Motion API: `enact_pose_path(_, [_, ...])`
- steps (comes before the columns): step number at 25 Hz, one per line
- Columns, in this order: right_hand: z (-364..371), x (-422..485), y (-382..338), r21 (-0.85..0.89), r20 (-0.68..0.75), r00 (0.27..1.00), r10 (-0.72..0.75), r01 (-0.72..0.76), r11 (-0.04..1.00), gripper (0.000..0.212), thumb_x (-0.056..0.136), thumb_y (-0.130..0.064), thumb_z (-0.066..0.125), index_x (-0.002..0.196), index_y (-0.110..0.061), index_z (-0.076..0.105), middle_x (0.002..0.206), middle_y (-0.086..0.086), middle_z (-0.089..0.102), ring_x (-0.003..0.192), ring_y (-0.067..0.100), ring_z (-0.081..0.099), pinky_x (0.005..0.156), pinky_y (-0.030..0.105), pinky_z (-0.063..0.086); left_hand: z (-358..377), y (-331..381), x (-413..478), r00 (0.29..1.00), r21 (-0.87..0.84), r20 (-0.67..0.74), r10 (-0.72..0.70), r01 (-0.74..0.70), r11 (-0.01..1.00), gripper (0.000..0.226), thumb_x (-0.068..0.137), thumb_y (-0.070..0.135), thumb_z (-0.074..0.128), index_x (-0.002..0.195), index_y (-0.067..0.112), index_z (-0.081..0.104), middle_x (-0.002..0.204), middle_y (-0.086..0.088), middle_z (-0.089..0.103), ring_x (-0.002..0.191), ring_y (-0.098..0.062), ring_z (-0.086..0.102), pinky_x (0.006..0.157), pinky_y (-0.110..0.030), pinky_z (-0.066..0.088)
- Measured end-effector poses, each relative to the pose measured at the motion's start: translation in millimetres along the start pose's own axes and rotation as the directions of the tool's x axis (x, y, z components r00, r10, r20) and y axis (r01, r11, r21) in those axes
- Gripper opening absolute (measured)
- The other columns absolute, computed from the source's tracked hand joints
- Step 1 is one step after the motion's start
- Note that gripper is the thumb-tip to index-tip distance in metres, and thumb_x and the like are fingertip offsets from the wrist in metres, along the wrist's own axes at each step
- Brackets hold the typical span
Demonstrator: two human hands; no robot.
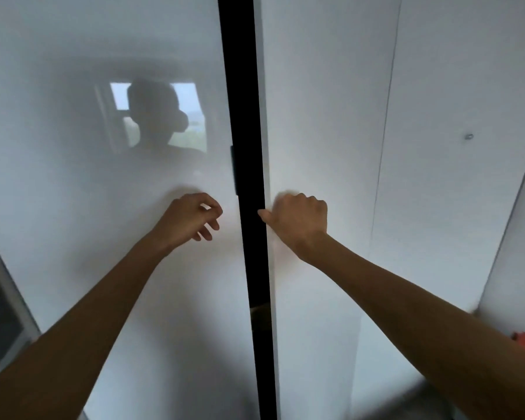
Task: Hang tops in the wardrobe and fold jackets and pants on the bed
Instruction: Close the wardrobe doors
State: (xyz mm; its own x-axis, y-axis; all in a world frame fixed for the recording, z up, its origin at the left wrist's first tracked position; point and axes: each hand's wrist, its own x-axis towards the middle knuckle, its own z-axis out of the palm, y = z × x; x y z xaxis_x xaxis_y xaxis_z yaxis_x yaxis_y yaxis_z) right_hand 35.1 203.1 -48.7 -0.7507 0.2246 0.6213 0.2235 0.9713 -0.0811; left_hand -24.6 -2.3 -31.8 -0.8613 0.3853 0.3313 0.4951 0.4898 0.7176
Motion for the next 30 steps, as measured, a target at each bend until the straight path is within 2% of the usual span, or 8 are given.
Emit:
enact_pose_path(3, [16.8,18.4,-7.2,0.066,0.042,0.998,-0.036,0.034,0.997,0.046,0.089,-0.066,0.049,0.078,-0.021,0.05,0.065,-0.002,0.042,0.066,0.025,0.048,0.063,0.03,0.033,-4.7,-6.6,6.5,1.0,0.021,-0.013,-0.027,0.027,0.999,0.009,0.095,0.02,0.059,0.096,0.015,0.067,0.079,-0.005,0.075,0.064,-0.026,0.071,0.054,-0.025,0.048])
enact_pose_path(7, [39.4,42.7,-14.3,0.152,0.034,0.996,-0.08,0.074,0.986,0.048,0.089,-0.066,0.048,0.079,-0.02,0.052,0.07,-0.002,0.048,0.072,0.027,0.057,0.062,0.031,0.035,4.4,-4.8,28.8,0.999,0.081,-0.017,-0.029,0.031,0.996,0.009,0.093,0.021,0.059,0.095,0.017,0.066,0.078,-0.003,0.075,0.063,-0.024,0.072,0.054,-0.025,0.049])
enact_pose_path(10, [56.5,53.9,-18.3,0.193,0.063,0.992,-0.113,0.099,0.976,0.051,0.088,-0.068,0.05,0.088,-0.018,0.06,0.083,0.0,0.061,0.077,0.026,0.06,0.065,0.03,0.037,13.5,-6.7,41.7,1.0,0.109,-0.014,-0.025,0.026,0.994,0.009,0.094,0.021,0.058,0.095,0.018,0.067,0.075,-0.001,0.074,0.06,-0.021,0.071,0.053,-0.025,0.049])
enact_pose_path(13, [71.6,60.0,-19.5,0.173,0.036,0.986,-0.165,0.157,0.972,0.046,0.088,-0.063,0.055,0.092,-0.018,0.063,0.088,0.002,0.065,0.08,0.024,0.063,0.065,0.029,0.037,16.9,-10.1,52.3,1.0,0.148,-0.018,-0.025,0.027,0.989,0.01,0.094,0.022,0.057,0.095,0.018,0.067,0.074,0.0,0.074,0.059,-0.018,0.07,0.053,-0.025,0.05])
enact_pose_path(17, [83.9,65.9,-15.6,0.128,-0.052,0.976,-0.212,0.217,0.968,0.046,0.087,-0.062,0.055,0.088,-0.017,0.061,0.082,0.001,0.06,0.076,0.022,0.061,0.061,0.029,0.036,19.4,-20.1,67.8,0.998,0.211,-0.07,0.004,0.011,0.977,0.009,0.094,0.024,0.058,0.095,0.019,0.065,0.08,0.004,0.071,0.061,-0.014,0.069,0.055,-0.028,0.052])
enact_pose_path(23, [97.4,80.8,-16.2,0.132,-0.092,0.972,-0.217,0.228,0.965,0.05,0.082,-0.068,0.058,0.087,-0.019,0.063,0.076,-0.002,0.059,0.067,0.017,0.056,0.059,0.027,0.038,28.9,-14.9,89.3,0.984,0.23,-0.163,0.071,-0.032,0.973,0.016,0.093,0.037,0.06,0.091,0.023,0.066,0.073,0.007,0.071,0.055,-0.009,0.067,0.055,-0.025,0.048])
enact_pose_path(27, [100.2,96.8,-14.0,0.142,-0.074,0.976,-0.207,0.216,0.966,0.056,0.073,-0.072,0.064,0.087,-0.018,0.06,0.077,0.0,0.06,0.07,0.019,0.058,0.06,0.028,0.039,31.4,-9.6,99.4,0.989,0.26,-0.129,0.076,-0.041,0.965,0.015,0.092,0.036,0.063,0.085,0.023,0.066,0.069,0.007,0.072,0.052,-0.011,0.067,0.06,-0.03,0.054])
enact_pose_path(30, [98.5,112.2,-15.1,0.171,0.017,0.982,-0.186,0.18,0.969,0.061,0.066,-0.073,0.071,0.087,-0.018,0.057,0.073,0.0,0.057,0.069,0.018,0.058,0.064,0.028,0.046,29.0,-9.7,102.9,0.991,0.252,-0.103,0.082,-0.053,0.966,0.017,0.092,0.035,0.063,0.081,0.023,0.066,0.069,0.005,0.072,0.053,-0.014,0.068,0.063,-0.034,0.058])
